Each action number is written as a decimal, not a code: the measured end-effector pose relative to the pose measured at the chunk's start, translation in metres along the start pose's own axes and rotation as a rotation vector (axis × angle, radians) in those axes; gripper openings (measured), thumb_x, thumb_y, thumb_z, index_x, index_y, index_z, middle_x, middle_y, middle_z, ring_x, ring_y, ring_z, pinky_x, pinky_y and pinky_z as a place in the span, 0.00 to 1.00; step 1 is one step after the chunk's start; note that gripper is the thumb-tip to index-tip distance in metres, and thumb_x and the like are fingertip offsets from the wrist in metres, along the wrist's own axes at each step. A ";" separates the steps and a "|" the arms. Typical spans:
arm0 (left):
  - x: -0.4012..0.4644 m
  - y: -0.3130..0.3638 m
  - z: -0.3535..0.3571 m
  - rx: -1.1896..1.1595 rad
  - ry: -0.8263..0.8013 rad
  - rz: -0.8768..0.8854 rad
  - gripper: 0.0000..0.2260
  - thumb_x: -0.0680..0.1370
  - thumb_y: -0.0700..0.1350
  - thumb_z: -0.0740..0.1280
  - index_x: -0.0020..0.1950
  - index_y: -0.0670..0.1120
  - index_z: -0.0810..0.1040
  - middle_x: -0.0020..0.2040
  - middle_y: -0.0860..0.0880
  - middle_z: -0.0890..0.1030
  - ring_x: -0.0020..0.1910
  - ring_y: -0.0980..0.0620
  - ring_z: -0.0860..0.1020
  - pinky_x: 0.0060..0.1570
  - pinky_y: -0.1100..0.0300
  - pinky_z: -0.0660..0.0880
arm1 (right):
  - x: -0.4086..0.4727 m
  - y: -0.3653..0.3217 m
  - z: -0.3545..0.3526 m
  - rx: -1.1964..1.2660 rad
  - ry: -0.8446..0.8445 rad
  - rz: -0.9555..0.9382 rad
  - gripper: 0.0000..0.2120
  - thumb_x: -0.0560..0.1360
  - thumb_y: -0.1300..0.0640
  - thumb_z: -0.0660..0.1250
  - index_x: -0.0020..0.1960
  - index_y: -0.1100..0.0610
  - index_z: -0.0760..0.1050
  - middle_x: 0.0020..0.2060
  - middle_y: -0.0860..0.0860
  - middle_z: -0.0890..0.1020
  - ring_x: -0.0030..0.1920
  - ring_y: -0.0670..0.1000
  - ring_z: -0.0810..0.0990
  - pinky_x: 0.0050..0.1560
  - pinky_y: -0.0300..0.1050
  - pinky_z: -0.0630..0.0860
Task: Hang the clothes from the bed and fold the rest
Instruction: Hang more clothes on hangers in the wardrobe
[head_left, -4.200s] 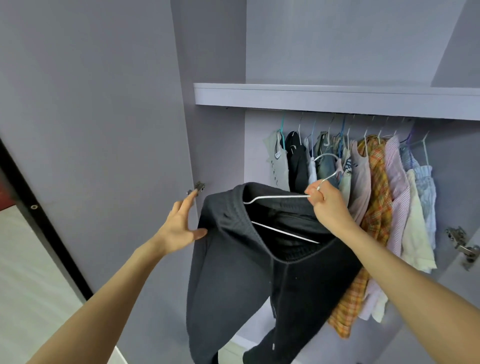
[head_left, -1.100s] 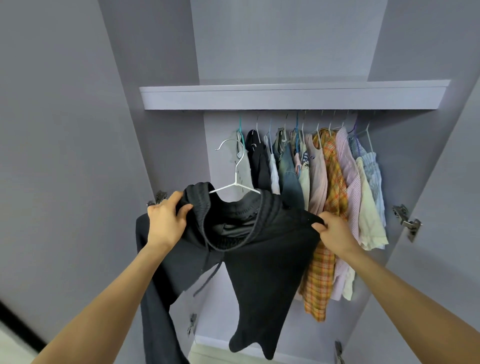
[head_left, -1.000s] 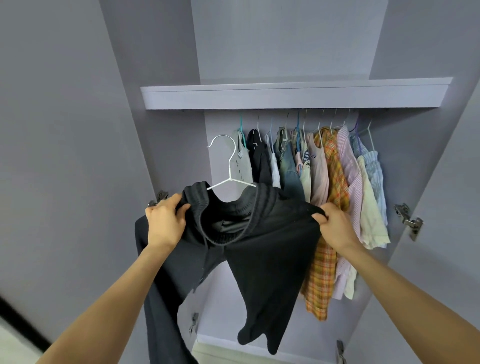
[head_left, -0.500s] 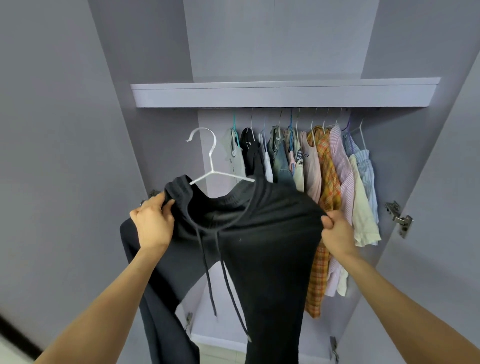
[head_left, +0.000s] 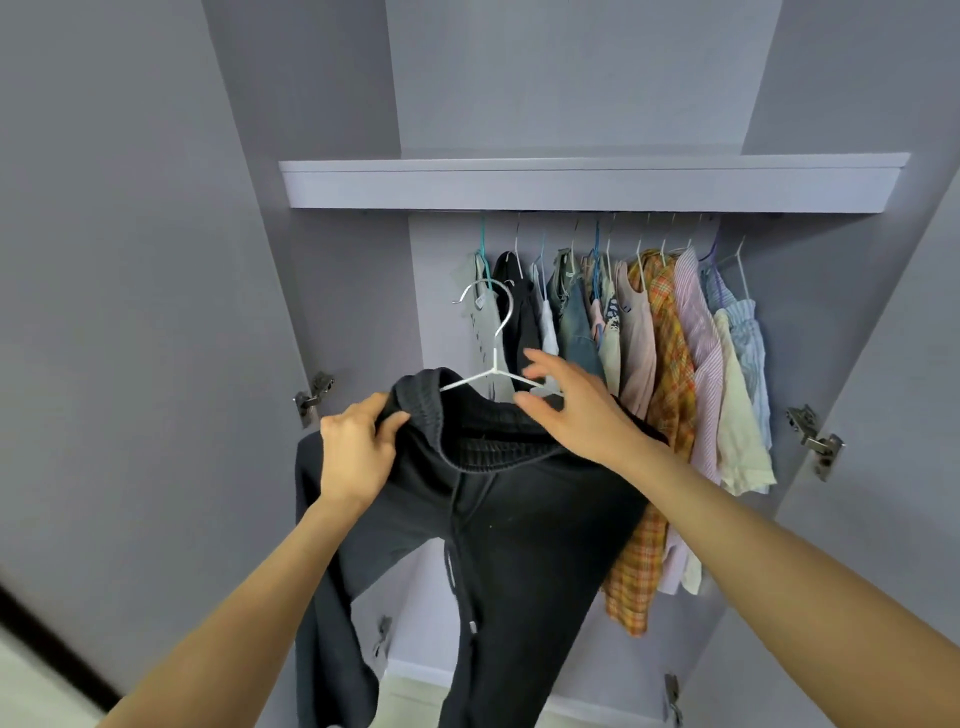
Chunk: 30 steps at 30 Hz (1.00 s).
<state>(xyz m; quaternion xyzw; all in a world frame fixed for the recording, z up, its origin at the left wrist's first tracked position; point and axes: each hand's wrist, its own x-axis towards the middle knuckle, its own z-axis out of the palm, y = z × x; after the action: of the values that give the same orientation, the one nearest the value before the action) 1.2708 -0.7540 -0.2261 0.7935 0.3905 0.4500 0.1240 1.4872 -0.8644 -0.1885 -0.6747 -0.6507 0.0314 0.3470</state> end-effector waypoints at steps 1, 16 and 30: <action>-0.002 0.002 0.000 -0.006 -0.014 0.016 0.11 0.77 0.41 0.67 0.37 0.37 0.71 0.28 0.41 0.73 0.29 0.40 0.71 0.41 0.49 0.71 | 0.009 -0.012 0.003 0.069 -0.048 0.019 0.24 0.77 0.47 0.61 0.70 0.54 0.64 0.56 0.48 0.79 0.57 0.46 0.75 0.61 0.44 0.68; -0.008 -0.033 -0.024 -0.027 -0.026 -0.176 0.07 0.77 0.42 0.67 0.44 0.40 0.82 0.33 0.55 0.69 0.31 0.53 0.68 0.37 0.64 0.63 | 0.022 -0.014 0.034 -0.191 -0.096 0.042 0.12 0.79 0.67 0.52 0.44 0.65 0.73 0.42 0.57 0.77 0.42 0.58 0.75 0.43 0.48 0.69; -0.022 -0.059 -0.009 0.003 -0.278 -0.439 0.10 0.78 0.45 0.65 0.57 0.41 0.76 0.48 0.42 0.81 0.51 0.41 0.78 0.51 0.52 0.75 | 0.019 0.006 0.020 0.245 0.164 0.200 0.12 0.81 0.60 0.53 0.40 0.57 0.70 0.34 0.46 0.73 0.37 0.47 0.71 0.40 0.40 0.64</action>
<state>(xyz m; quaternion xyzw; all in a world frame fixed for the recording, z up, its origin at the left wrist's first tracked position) 1.2272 -0.7327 -0.2671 0.7441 0.5333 0.2984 0.2699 1.4857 -0.8383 -0.1989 -0.6888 -0.5413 0.0898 0.4738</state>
